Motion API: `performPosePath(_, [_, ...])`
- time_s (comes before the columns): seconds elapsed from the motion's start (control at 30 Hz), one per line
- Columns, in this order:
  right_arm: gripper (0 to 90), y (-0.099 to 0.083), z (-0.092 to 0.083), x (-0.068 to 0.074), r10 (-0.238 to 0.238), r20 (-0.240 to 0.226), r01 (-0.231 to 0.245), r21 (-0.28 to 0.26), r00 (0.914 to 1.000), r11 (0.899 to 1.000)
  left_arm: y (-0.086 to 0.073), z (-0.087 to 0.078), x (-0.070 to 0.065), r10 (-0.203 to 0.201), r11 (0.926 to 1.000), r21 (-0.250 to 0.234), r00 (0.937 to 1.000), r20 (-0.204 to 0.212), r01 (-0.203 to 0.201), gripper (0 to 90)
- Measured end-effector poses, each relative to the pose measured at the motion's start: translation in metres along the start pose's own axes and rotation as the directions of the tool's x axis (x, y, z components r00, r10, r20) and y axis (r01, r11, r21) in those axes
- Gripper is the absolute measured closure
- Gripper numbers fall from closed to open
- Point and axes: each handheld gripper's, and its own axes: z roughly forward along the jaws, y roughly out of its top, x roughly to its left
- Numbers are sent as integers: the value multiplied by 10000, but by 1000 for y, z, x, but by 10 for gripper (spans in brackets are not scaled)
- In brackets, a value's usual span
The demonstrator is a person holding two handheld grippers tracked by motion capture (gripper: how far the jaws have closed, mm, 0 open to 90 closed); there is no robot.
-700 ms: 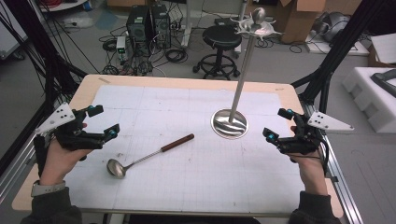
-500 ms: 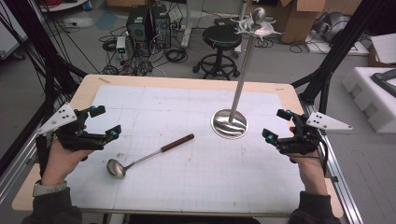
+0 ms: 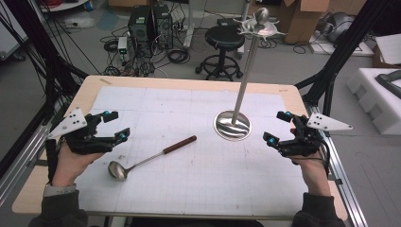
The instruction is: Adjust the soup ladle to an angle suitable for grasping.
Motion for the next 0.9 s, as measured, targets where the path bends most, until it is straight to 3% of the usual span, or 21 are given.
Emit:
performPosePath(0.1, [3,-1,1,0,31,-35,-31,10,10000,10000,0,1,-3,-182,9998,41,9998,-11,182,473])
performPosePath(0.27, [3,-3,4,1,-37,-173,39,116,9998,9999,-4,2,-6,-174,9992,348,9998,27,173,793])
performPosePath(0.33, [3,-3,4,1,-63,-177,64,77,9998,9999,-4,3,-6,-147,9992,379,9998,121,142,877])
performPosePath(0.47, [3,-2,1,0,-22,-81,22,-6,10000,10000,-4,7,-5,-375,9984,446,9984,435,355,897])
performPosePath(0.57, [3,-2,-1,0,49,-63,-49,-37,10000,10000,-4,10,-5,-358,9986,412,9983,449,340,898])
performPosePath(0.63, [3,-2,0,-1,29,3,-29,-62,10000,10000,-2,15,-7,-335,9971,696,9989,338,311,897])
performPosePath(0.8, [3,-3,7,2,-120,-166,121,99,9998,9999,4,31,-14,210,9971,730,9994,262,-229,897])
performPosePath(0.9, [3,-3,7,2,-171,-201,173,146,9997,9997,6,37,-13,188,9974,696,9995,264,-206,897])
